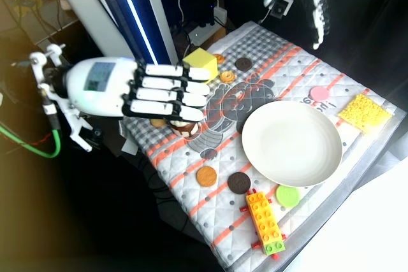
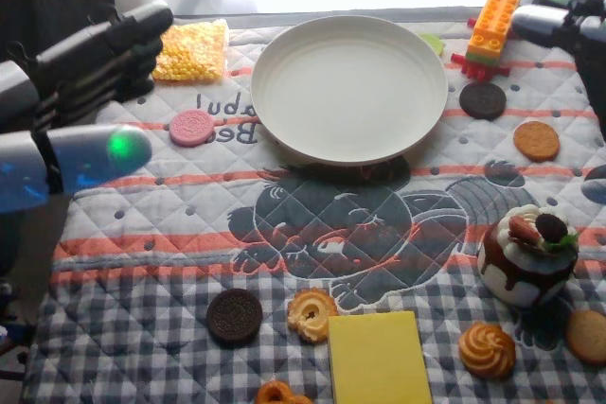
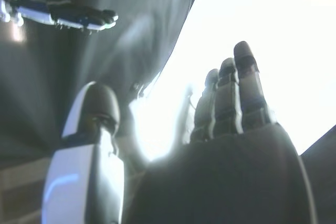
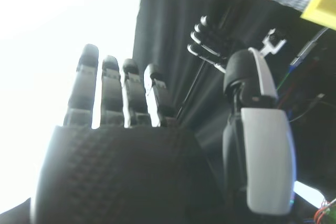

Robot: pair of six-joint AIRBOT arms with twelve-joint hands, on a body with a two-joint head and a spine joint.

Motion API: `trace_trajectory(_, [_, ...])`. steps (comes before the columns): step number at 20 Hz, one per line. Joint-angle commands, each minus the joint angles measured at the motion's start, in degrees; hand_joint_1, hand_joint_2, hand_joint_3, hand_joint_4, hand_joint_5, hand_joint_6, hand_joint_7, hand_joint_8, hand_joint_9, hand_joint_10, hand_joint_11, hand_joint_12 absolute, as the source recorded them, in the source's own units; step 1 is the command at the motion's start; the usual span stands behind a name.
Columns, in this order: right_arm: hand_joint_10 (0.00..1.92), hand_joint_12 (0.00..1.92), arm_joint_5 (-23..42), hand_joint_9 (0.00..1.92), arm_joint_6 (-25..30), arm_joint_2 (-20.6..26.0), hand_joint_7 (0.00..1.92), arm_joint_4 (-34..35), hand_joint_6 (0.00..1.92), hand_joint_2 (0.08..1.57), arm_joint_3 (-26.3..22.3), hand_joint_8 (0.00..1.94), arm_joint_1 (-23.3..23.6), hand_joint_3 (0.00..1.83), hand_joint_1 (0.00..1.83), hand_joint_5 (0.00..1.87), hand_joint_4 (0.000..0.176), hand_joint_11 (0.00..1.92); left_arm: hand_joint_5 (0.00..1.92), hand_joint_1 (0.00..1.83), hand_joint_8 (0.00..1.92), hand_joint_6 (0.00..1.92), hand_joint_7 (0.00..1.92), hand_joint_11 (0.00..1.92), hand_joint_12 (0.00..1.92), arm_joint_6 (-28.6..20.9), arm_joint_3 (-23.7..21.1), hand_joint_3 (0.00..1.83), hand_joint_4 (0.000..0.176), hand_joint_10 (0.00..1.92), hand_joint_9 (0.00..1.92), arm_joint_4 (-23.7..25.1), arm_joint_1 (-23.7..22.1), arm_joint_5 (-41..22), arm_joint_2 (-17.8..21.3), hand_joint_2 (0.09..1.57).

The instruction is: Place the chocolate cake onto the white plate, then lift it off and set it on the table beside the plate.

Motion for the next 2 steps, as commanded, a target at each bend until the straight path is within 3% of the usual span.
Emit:
trace_trajectory(1, [0.0,0.12,8.5,0.0,-0.7,0.2,0.0,2.2,0.0,1.14,-0.1,0.0,0.3,0.0,0.56,0.0,0.076,0.0,0.0,0.4,0.0,0.0,0.0,0.0,0.01,-0.2,0.3,0.0,0.175,0.0,0.0,-1.9,-0.4,-8.7,0.5,1.16])
trace_trajectory(2, [0.0,0.12,9.3,0.0,-1.3,0.0,0.0,2.8,0.0,1.13,-0.2,0.0,0.3,0.0,0.56,0.0,0.077,0.0,0.0,0.4,0.0,0.0,0.0,0.0,0.0,0.0,0.3,0.0,0.176,0.0,0.0,-2.5,-0.4,-9.8,0.5,1.17])
